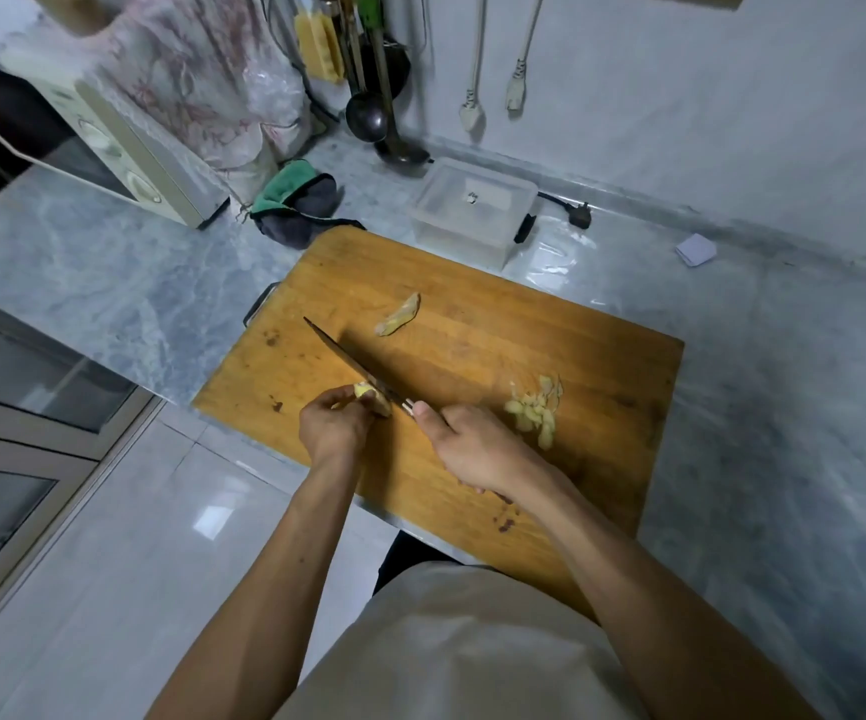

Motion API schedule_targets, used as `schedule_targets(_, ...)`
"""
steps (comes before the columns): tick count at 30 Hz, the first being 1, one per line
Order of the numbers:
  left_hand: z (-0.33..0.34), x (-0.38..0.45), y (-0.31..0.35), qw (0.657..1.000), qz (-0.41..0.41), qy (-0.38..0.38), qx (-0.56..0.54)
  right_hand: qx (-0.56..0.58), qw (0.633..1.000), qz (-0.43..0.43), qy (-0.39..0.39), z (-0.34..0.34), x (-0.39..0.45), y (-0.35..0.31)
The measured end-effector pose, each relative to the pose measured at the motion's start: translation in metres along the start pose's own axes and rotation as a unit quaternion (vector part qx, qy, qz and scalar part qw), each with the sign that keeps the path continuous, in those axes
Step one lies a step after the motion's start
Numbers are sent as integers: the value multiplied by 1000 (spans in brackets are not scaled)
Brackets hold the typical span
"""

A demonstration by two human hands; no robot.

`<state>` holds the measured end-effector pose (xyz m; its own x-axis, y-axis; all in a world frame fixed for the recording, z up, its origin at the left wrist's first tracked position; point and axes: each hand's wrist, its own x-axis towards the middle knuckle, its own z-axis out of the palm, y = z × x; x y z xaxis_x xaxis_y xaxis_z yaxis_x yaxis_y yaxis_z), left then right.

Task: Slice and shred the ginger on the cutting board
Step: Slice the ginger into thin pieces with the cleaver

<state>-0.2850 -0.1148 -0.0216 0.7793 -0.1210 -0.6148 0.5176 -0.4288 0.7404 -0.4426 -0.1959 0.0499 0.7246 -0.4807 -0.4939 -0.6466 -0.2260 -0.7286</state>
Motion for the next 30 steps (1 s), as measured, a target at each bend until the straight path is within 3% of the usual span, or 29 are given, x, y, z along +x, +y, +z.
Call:
schedule_targets(4,8,-6,-4,998,36,48,6,-6,1000,-3,-3,-5,0,-2)
schedule_targets(12,8,-19,-2,997,66,46,1,-50,999,-21,-6,-14,-10,-6)
schedule_targets(24,8,-12,3,995,-17,52,-80,-62,997,-38,-6,-13,-19,-6)
schedule_targets(30,10,-17,4,995,-6,53,-86,-66,997,-38,1,-10,-19,-6)
